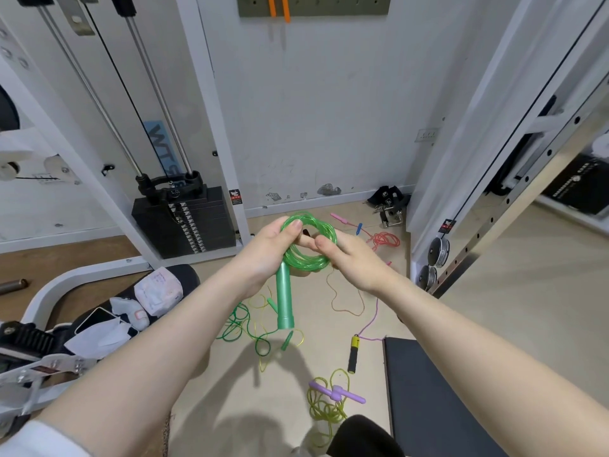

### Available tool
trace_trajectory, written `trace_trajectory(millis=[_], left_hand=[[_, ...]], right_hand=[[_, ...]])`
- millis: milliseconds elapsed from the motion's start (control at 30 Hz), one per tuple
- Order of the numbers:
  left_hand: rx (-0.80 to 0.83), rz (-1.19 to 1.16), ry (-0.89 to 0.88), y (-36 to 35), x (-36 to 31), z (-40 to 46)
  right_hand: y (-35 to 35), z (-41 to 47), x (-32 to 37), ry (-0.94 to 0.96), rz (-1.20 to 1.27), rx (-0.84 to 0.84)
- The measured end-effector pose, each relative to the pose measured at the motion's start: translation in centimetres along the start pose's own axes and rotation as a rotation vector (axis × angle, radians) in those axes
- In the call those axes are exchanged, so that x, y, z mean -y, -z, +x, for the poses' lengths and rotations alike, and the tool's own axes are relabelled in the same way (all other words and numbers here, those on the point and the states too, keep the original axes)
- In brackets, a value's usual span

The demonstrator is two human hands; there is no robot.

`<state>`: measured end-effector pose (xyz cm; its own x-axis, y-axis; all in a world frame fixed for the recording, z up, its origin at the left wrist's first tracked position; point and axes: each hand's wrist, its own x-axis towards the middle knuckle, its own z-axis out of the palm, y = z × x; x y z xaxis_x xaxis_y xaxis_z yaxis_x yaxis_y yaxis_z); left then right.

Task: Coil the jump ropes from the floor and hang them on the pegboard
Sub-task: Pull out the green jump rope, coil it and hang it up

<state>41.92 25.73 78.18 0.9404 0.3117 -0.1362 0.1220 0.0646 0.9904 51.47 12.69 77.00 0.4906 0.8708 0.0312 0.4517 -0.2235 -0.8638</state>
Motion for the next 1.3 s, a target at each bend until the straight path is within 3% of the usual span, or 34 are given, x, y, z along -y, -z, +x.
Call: trace_trajectory(millis=[67,100,200,300,500,733,967,1167,1300], left_hand=[[0.001,0.067,0.0,-0.2,0.0,0.4],[-0.002,0.095,-0.001,-0.2,0.0,0.6],[-0.012,0.191,-0.035,0.2,-0.4,1.7],[0.006,0.349,-0.079,0.2,-1.3,2.8],[-0.032,0.392,-0.114,0.8,-3.3,6.8],[-0.03,0.416,-0.102,1.9,-4.3,13.3],[-0.13,0.392,-0.148,2.7,-6.1,25.0],[-0.214,0.435,-0.201,3.4,-11.4,37.5],[-0.25,0.448,-0.278,3.9,-14.2,44.1]], right_hand=[[0.6,0.0,-0.4,-0.059,-0.191,0.024],[0.9,0.2,-0.7,-0.155,-0.145,0.075],[1.7,1.4,-1.1,-0.311,0.262,0.152],[3.2,3.0,-0.6,-0.185,0.586,0.062],[4.9,6.2,0.2,-0.009,0.341,-0.013],[8.8,11.4,-3.0,-0.06,0.252,-0.1],[15.2,21.7,-7.0,-0.148,0.371,-0.068],[23.8,32.0,-7.9,-0.121,0.377,-0.097],[28.6,37.9,-7.9,-0.06,0.61,-0.197]])
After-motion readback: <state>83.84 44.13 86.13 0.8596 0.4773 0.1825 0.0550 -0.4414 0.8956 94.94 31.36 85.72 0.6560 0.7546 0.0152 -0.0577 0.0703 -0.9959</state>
